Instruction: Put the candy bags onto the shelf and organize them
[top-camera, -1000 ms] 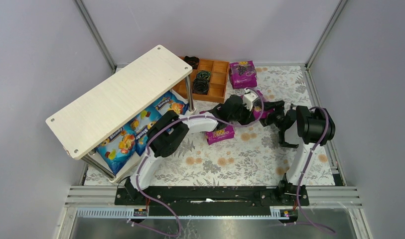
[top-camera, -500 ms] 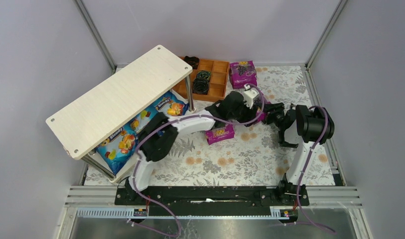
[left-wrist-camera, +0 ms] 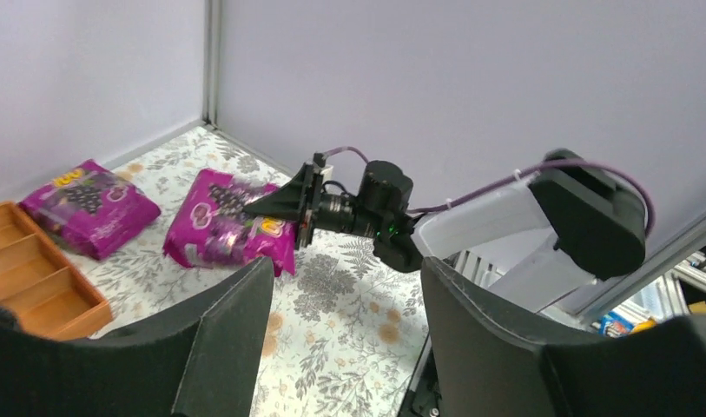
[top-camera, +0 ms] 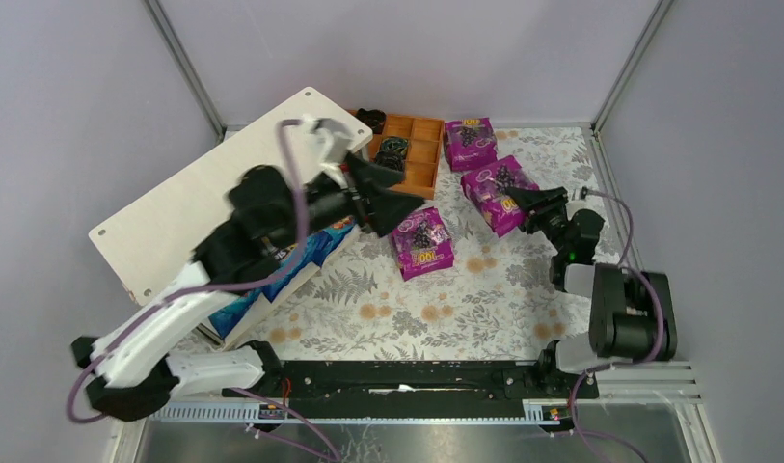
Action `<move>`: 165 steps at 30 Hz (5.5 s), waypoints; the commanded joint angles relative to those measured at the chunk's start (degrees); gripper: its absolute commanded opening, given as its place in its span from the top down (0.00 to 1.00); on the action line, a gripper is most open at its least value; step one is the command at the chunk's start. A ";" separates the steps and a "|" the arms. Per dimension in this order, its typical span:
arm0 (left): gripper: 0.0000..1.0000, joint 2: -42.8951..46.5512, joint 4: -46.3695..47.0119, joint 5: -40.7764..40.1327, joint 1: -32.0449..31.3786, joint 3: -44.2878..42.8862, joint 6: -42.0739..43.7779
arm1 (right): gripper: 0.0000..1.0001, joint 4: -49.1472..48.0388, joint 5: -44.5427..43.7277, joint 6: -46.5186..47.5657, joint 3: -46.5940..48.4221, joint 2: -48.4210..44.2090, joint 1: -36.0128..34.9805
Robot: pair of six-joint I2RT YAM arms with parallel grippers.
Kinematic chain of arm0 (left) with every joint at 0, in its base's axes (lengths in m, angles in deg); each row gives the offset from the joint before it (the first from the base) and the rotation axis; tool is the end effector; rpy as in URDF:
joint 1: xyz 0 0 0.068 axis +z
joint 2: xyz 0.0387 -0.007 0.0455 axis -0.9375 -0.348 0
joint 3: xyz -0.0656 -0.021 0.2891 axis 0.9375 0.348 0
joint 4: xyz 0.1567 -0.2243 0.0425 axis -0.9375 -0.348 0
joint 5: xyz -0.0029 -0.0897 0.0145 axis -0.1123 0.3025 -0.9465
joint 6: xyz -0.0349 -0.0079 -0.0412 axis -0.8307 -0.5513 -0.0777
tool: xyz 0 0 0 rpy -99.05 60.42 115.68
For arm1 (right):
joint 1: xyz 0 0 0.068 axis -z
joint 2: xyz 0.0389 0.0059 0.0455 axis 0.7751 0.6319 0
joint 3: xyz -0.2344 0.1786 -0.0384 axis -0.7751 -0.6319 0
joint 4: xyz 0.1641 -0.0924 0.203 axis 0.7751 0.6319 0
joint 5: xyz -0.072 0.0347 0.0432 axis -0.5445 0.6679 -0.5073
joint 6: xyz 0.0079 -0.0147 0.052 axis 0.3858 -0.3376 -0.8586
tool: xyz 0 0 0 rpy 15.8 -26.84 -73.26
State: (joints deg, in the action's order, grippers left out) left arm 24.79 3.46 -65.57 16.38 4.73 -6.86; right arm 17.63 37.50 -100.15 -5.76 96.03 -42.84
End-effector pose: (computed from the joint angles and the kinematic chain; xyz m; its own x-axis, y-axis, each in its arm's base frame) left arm 0.1380 -0.1960 0.5144 -0.2278 -0.1979 -0.9534 0.8686 0.4012 -0.2909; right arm 0.2797 -0.0193 0.1913 -0.4071 0.8953 -0.1809 -0.0893 0.1581 0.9834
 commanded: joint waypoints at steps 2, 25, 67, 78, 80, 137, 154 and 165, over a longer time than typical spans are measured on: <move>0.30 10.23 -10.51 -8.06 -0.17 -0.69 -1.86 | 0.65 19.13 -1.18 5.92 7.90 -21.40 -3.76; 0.21 18.88 -20.71 -12.57 -0.10 -13.74 2.78 | 0.69 48.09 -35.89 23.03 77.29 7.99 -51.29; 0.16 19.12 -22.22 -14.69 -0.12 -12.54 5.26 | 0.51 56.52 -33.16 20.96 93.79 23.50 -57.78; 0.16 17.90 -20.54 -14.17 -0.14 -11.56 4.97 | 0.35 62.57 -39.72 26.82 95.02 23.08 -57.93; 0.16 17.68 -20.13 -14.19 -0.15 -11.45 5.08 | 0.28 63.50 -39.95 28.20 94.89 22.47 -57.91; 0.16 17.49 -17.48 -11.28 -0.10 -10.03 2.80 | 0.23 76.28 -22.39 59.53 111.25 28.50 -49.63; 0.15 16.32 -16.69 -11.69 -0.12 -9.26 2.89 | 0.34 69.74 -4.21 50.51 118.55 37.37 -45.82; 0.07 15.29 -16.73 -12.02 -0.12 -7.85 1.20 | 0.01 75.27 -7.67 50.98 112.37 27.90 -42.44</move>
State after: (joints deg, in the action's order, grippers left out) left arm 40.79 -15.73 -77.42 16.32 -3.70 -4.35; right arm 89.14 33.82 -52.42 110.91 133.65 -86.49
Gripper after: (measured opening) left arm 0.881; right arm 0.915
